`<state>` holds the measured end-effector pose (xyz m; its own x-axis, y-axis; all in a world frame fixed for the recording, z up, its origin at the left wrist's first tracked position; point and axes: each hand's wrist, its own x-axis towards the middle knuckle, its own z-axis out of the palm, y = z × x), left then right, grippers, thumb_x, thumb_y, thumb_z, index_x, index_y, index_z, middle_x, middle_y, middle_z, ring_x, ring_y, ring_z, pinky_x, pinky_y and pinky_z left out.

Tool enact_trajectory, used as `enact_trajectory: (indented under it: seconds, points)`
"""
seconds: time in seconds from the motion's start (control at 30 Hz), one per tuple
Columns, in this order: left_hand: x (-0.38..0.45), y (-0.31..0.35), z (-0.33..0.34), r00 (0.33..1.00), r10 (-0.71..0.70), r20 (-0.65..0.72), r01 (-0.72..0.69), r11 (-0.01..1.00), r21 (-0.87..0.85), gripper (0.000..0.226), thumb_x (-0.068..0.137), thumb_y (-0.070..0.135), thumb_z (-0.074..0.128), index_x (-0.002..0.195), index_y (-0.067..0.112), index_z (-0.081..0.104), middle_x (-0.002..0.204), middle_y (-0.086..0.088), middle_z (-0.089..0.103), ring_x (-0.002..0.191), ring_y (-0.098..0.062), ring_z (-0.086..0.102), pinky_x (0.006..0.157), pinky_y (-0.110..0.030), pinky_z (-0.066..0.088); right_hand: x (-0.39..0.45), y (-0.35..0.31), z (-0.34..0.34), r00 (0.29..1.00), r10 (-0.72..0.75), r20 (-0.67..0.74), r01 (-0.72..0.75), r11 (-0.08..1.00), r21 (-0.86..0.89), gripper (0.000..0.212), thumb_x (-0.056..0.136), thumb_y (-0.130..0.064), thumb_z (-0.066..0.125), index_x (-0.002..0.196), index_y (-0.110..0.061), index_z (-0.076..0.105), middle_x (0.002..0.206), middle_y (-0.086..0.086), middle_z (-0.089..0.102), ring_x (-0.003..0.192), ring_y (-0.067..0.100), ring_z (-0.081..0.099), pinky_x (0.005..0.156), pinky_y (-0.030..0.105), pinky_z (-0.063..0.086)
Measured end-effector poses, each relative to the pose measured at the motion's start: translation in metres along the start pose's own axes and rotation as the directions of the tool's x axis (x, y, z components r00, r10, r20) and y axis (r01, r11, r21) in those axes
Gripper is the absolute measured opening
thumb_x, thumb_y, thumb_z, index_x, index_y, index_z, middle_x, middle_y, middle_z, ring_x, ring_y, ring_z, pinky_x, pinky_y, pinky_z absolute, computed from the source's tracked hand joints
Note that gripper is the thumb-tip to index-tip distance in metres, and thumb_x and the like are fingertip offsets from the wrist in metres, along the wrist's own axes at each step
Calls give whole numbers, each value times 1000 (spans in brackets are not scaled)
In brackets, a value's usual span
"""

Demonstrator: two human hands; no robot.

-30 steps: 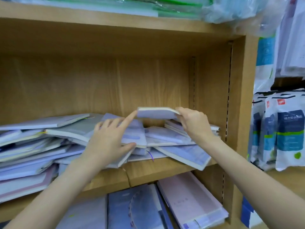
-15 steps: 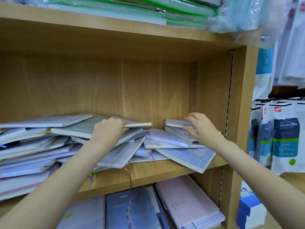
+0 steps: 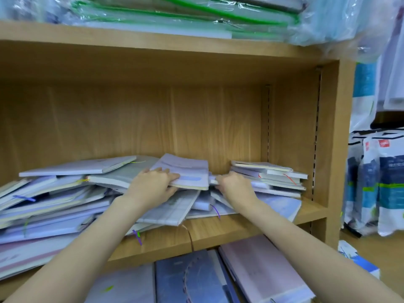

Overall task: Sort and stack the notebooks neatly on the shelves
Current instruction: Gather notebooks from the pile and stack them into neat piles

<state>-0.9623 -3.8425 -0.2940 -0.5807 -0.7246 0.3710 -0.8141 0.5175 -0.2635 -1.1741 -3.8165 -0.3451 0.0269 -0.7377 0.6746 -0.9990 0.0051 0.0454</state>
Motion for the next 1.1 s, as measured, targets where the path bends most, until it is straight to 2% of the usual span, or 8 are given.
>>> enact_trajectory:
  seconds: [0.07,0.3,0.5,0.63,0.83,0.9,0.97,1.1]
  points:
    - [3,3,2,998,-46,-37,45,998,-43,43,100,39,30,141,28,35,143,-3,41,131,-20,38,103,-32,31,13,12,-9,986,142,-90,-130,983,132,20,94,-23,49,96,-7,61,93,21,64,93,38,58,66,38,37]
    - [17,14,5,907,-341,-247,300,935,-190,35,101,31,28,126,20,49,111,-11,63,104,-31,58,84,-35,42,55,22,-43,874,432,-225,-280,824,493,20,89,-20,58,87,-2,67,83,17,67,83,35,57,65,36,32]
    - [14,10,20,822,-391,-415,324,919,-224,27,95,19,39,102,9,63,86,-16,68,89,-34,63,87,-46,45,82,26,-89,697,621,-359,-230,668,708,20,89,-17,59,70,-11,58,63,4,53,65,22,47,58,28,25]
    - [12,12,26,978,-168,-127,161,985,-59,33,98,28,34,128,30,48,131,4,52,130,-20,36,111,-46,17,74,14,-88,726,570,-384,-139,669,730,37,89,-16,59,56,-15,43,51,-5,39,50,10,32,53,28,21]
    - [0,9,3,994,-99,-38,88,970,-228,60,89,47,49,143,28,31,140,1,48,134,-17,37,114,-44,11,72,-23,-120,731,459,-504,78,678,731,26,88,-15,59,66,-2,56,55,2,52,52,10,43,53,25,30]
    - [-9,16,-4,986,-114,-122,38,866,-498,79,85,48,58,148,28,15,140,-1,48,130,-20,42,110,-38,24,70,-36,-121,767,444,-464,63,667,743,27,88,-16,59,71,5,58,61,12,54,55,20,42,54,30,28]
    - [-22,30,-10,987,-96,-126,-35,642,-766,95,78,47,67,148,32,5,143,-1,43,126,-21,45,97,-31,38,62,-55,-120,804,448,-392,37,619,784,27,87,-13,59,69,7,54,59,10,47,55,13,35,54,27,24]
    - [-32,76,-12,978,-144,-149,-77,412,-908,103,82,35,67,145,35,-15,141,-3,45,115,-23,53,76,-28,44,46,-98,-133,841,449,-303,47,497,866,10,85,-5,57,85,-9,65,74,-4,61,69,5,53,59,15,39]
